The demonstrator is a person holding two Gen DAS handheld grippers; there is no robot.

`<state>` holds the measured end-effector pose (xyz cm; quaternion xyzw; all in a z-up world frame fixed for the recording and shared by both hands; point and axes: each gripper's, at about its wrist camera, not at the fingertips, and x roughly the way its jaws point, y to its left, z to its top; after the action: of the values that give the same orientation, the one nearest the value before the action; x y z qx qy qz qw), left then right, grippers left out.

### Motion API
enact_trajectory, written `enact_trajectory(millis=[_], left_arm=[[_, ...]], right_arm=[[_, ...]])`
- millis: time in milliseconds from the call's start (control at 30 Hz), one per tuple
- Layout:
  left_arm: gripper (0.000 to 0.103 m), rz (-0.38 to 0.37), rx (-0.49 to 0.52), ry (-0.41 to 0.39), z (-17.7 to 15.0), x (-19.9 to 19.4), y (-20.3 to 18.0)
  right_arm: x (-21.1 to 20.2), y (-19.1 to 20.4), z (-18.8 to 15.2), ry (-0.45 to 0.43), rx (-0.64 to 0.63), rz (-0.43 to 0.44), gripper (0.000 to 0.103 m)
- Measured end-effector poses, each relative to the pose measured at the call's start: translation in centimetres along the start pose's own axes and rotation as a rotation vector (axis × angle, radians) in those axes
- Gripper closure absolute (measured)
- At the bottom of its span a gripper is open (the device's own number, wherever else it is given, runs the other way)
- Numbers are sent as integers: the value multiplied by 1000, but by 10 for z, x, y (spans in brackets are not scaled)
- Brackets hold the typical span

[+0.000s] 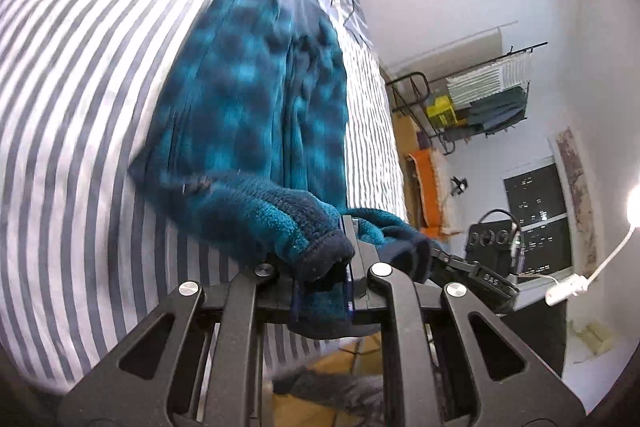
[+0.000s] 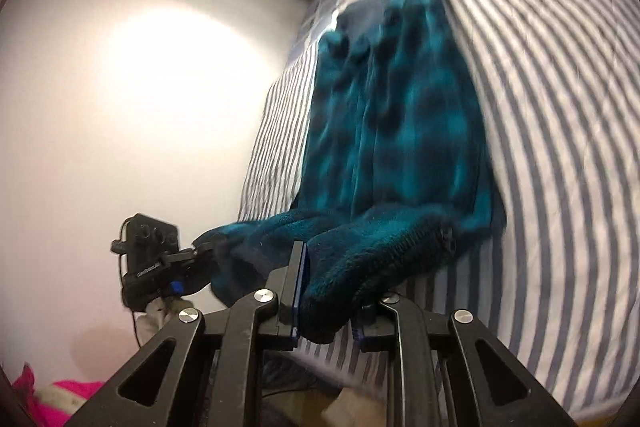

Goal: Fold large clothes
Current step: 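Grasp the hem end with both grippers and fold it toward the collar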

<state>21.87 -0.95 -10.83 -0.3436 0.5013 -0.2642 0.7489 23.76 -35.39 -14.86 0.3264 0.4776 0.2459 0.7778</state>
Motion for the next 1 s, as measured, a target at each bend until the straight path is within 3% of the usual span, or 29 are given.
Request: enact_trajectory(millis=[167, 367, 567, 800, 867, 900, 933, 967, 1000], left_arm=[[90, 63, 5, -7, 51, 27, 3], [90, 125, -50, 15, 90, 72, 30], [89, 169, -78, 57, 101, 105, 55], [82, 119, -157, 104, 111, 109, 63], [79, 85, -170, 102, 116, 102, 60], [70, 72, -173, 99, 118, 100, 58], [63, 56, -175, 90, 121, 96, 55], [49, 45, -178, 75, 123, 92, 54], [41, 36, -177, 47, 126, 86, 51]], right_arm=[[25, 6, 47, -3, -63, -118, 86], [64, -17, 87, 23, -24, -161, 86], [91, -52, 99, 46, 68, -154, 86], [79, -79, 108, 54, 217, -10, 78], [71, -82, 110, 44, 242, 26, 65], [65, -82, 111, 28, 248, 29, 55], [55, -83, 112, -9, 255, 20, 35], [44, -83, 114, -41, 259, 18, 25], [38, -84, 113, -55, 259, 20, 25]])
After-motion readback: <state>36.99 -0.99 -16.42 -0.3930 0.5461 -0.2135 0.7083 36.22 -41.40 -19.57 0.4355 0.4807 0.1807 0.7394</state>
